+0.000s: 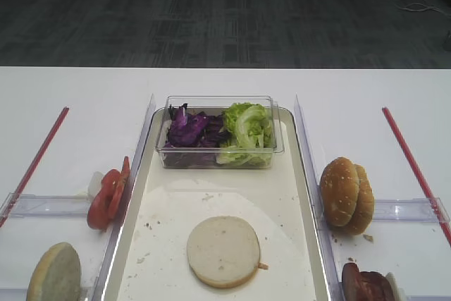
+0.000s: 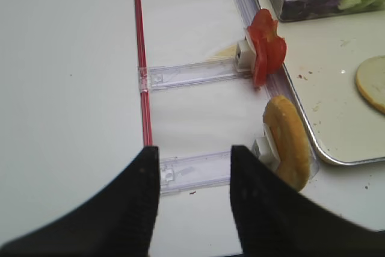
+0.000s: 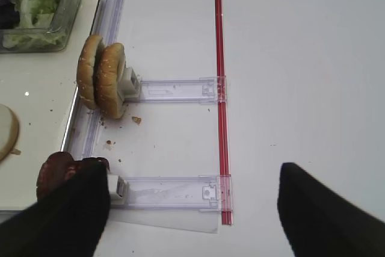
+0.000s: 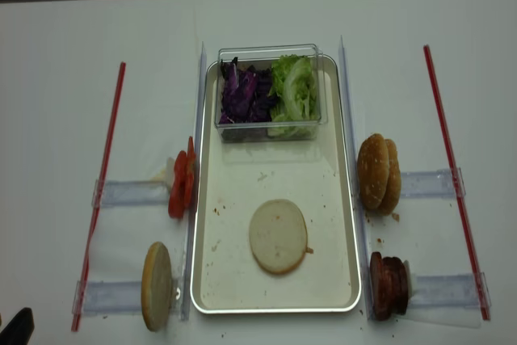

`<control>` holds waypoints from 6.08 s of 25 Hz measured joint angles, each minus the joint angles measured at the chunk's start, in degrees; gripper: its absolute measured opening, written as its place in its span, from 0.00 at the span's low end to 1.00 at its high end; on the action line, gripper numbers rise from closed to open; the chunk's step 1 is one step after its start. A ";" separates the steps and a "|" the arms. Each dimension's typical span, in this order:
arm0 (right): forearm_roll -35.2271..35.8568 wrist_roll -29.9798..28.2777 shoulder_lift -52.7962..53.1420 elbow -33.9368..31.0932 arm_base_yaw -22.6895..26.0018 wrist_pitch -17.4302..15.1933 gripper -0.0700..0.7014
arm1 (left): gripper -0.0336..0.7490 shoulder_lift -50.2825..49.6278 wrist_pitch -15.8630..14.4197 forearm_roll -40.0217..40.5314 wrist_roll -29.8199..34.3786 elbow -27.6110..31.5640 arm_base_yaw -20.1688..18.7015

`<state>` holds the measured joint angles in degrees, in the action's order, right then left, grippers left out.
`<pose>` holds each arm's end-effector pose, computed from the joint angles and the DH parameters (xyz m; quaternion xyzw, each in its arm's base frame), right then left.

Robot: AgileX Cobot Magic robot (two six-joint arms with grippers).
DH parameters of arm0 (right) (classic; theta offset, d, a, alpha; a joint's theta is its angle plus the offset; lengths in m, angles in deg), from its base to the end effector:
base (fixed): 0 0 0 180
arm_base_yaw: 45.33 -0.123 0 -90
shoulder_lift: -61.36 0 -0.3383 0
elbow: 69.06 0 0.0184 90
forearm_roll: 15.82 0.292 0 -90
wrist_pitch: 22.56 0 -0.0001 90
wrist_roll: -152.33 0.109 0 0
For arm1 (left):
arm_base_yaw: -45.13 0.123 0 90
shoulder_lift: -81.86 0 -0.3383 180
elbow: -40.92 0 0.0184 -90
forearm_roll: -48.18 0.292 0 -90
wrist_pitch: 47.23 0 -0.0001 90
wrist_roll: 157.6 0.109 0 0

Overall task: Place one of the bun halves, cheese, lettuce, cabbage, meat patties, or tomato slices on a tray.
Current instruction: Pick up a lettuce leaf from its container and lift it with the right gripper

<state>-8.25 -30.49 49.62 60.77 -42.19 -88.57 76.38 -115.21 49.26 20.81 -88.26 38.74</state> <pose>0.0039 0.0129 0.2793 0.0001 0.8965 0.0431 0.4409 -0.0137 0.0035 0.2712 0.0361 0.8833 -0.0232 0.4668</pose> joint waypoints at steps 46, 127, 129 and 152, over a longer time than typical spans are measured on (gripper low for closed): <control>1.90 -2.52 -90.05 66.71 0.00 0.21 0.81 | 0.39 0.00 0.00 0.00 0.00 0.00 0.00; 3.64 16.26 -123.38 75.50 -30.44 8.77 0.58 | 0.39 0.00 0.00 0.00 0.00 0.00 0.00; 3.64 15.88 -123.38 75.50 -30.44 8.43 0.49 | 0.39 0.00 0.00 0.00 0.00 0.00 0.00; 3.50 15.67 -123.38 79.08 -30.56 1.85 0.16 | 0.39 0.00 0.00 0.00 0.00 0.00 0.00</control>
<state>-4.75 -14.81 -73.76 139.85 -72.75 -86.72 76.38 -115.21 49.26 20.81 -88.26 38.74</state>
